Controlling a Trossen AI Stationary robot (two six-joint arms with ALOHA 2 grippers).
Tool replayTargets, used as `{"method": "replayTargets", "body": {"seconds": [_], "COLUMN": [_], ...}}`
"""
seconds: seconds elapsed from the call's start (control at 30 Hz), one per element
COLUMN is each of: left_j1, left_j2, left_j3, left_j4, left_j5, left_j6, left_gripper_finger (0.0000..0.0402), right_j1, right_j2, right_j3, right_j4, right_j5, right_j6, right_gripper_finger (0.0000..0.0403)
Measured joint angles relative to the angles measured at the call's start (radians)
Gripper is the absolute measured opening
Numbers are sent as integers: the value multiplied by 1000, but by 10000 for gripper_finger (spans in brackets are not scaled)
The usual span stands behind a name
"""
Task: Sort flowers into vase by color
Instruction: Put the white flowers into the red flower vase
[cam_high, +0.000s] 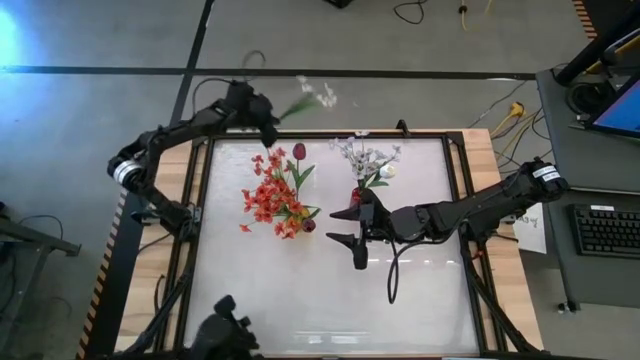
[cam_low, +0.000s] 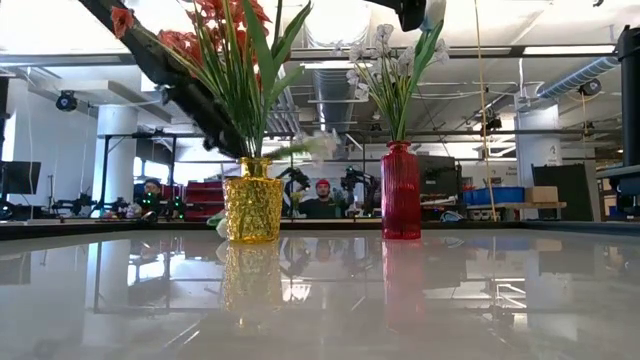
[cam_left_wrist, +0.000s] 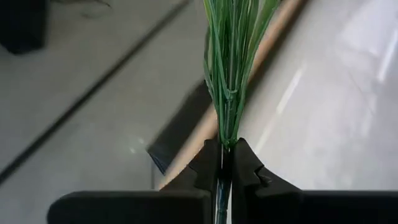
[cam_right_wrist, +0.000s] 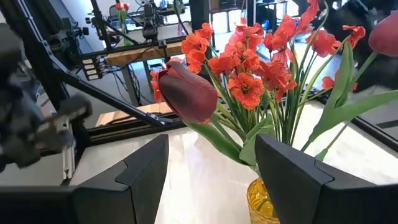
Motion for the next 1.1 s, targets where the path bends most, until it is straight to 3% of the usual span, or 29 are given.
{"method": "replayTargets", "body": {"seconds": [0.23, 0.43, 0.77, 0.87, 0.97, 1.1], "left_j1": [86, 95, 64, 10, -95, -324], "left_j2": [-127, -256, -433, -501, -570, -642], "left_j3": [0, 19, 56, 56, 50, 29], "left_j4": [96, 150, 179, 180, 174, 175], "left_j5": [-1, 33, 639, 713, 714, 608], "left_j6": [-32, 22, -142, -193, -222, -239], "left_gripper_finger": [0, 0, 0, 0, 0, 0], "right_j1": [0, 0, 0, 3, 19, 50], "right_j2": [0, 0, -5, -28, -55, -72], "right_j3": [0, 0, 0, 0, 0, 0], "right_j4": [0, 1, -9, -10, -4, -7], "right_j5": [0, 0, -32, -54, -52, -49], "right_j6": [-16, -50, -108, -141, -193, -247], "right_gripper_finger": [233, 233, 233, 233, 233, 232]}}
